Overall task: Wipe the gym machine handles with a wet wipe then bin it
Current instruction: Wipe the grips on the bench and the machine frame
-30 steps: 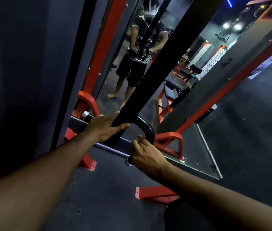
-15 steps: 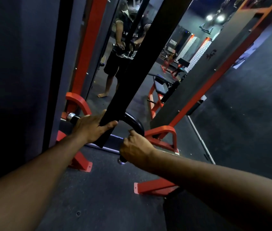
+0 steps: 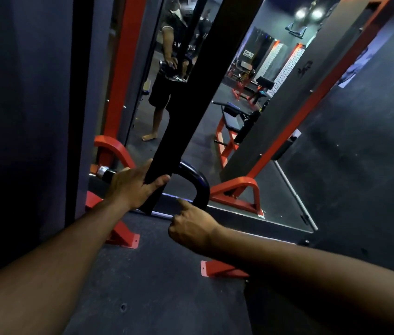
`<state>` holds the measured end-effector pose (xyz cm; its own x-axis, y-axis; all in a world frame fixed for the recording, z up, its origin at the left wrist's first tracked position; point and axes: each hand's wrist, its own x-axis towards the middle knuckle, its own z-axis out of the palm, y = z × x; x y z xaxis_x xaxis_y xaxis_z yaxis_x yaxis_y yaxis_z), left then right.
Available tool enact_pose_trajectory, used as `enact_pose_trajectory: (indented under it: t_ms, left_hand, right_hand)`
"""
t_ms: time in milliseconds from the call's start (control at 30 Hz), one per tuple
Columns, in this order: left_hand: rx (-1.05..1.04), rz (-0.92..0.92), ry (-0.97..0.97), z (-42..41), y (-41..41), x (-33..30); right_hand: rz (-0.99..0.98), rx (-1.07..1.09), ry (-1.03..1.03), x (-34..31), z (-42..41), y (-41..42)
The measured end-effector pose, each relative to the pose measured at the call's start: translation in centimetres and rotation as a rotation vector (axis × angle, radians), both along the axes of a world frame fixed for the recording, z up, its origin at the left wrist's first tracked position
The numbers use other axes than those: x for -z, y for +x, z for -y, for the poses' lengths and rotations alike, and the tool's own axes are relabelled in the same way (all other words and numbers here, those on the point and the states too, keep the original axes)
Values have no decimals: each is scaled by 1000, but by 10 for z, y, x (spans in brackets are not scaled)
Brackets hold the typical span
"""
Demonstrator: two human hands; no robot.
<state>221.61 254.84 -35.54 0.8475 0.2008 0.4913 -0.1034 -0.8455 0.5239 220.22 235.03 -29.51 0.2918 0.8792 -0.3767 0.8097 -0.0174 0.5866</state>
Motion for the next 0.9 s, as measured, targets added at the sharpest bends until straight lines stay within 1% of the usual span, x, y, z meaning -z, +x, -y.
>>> enact_pose_trajectory:
  t_ms: [67,133,233,300,433,500,533,567,667,767,833,900]
  left_hand:
    - [-23,-1,0,0,2,2]
    - [-24,2,2,0,4,4]
    - [-18,8,1,-2,5,6]
    - [-13,16,10,-1,4,5]
    - [-36,54,32,1,2,5]
    - [-49,100,36,2,0,7]
    - [-58,122,35,3,-1,8]
    - [-67,136,37,2,-2,8]
    - [-85,166,35,3,-4,8]
    - [-101,209,20,6,-8,5]
    - [-110,238,24,6,-9,5]
    - [-128,246,34,7,-7,7]
  right_hand:
    - [27,-8,-8,-16,-3,2]
    - [107,23,9,-26,-2,9]
    - [149,78,23,-22,-1,10]
    - [109,105,50,-8,-3,5]
    - [10,164,33,28,-6,4]
    - [-67,150,90,44,-4,8]
    - [-157,177,130,49,-4,6]
    - [-285,219,197,52,-3,2]
    - [-774,469,487,49,18,-9]
    - [-1119,693,772,57,62,-9]
    - [-1262,869,1077,60,88,1]
    - [-1287,983,1400,62,107,20]
